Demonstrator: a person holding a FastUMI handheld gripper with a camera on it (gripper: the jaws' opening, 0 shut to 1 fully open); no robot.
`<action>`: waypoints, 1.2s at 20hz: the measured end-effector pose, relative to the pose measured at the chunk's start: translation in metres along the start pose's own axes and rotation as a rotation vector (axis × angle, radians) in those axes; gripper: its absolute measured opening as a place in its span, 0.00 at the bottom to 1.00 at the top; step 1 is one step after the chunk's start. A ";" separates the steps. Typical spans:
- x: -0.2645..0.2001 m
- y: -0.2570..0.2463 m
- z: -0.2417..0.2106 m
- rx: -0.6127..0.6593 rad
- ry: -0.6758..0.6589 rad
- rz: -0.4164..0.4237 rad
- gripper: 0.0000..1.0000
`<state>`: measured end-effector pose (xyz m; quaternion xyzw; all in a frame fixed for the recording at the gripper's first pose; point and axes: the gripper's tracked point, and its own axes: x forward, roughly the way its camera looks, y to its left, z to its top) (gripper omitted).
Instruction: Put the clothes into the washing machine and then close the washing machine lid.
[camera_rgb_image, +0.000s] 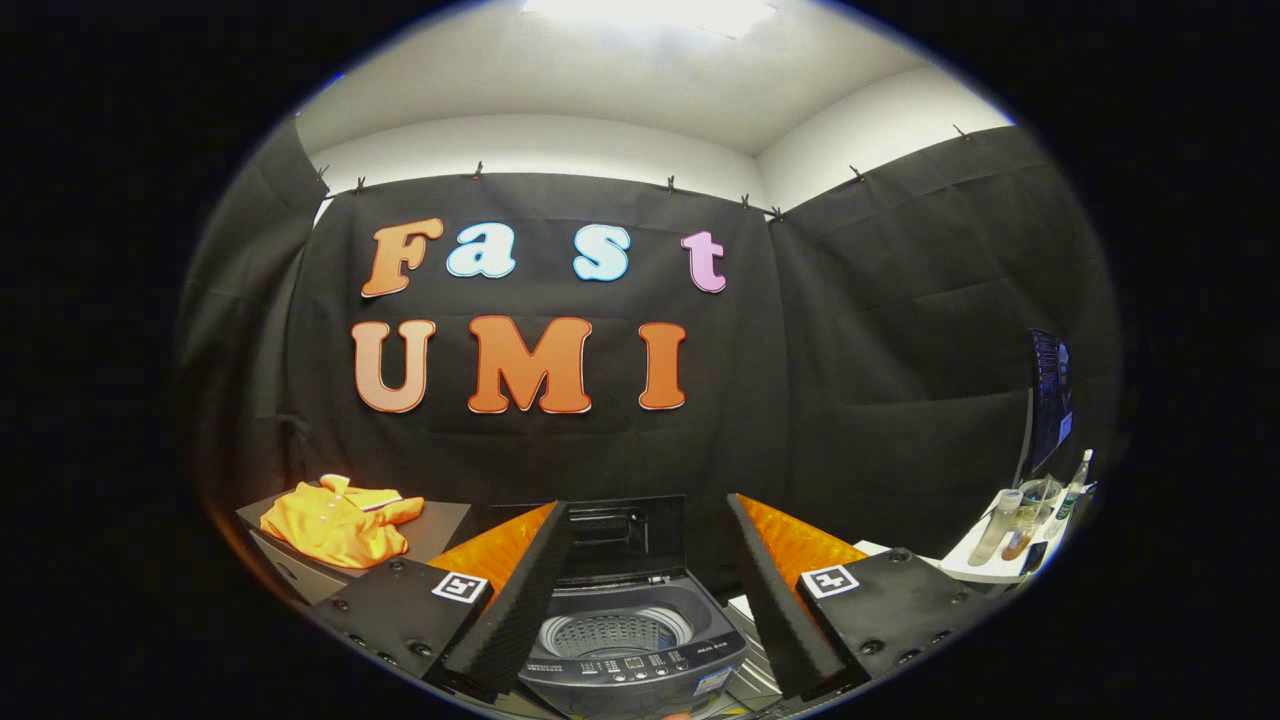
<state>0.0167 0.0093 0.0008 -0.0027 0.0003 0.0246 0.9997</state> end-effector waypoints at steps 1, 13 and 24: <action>0.000 0.000 0.002 0.003 -0.006 0.001 0.98; 0.017 0.103 0.059 0.029 0.030 0.269 0.99; 0.054 0.351 0.038 -0.066 0.323 0.735 0.98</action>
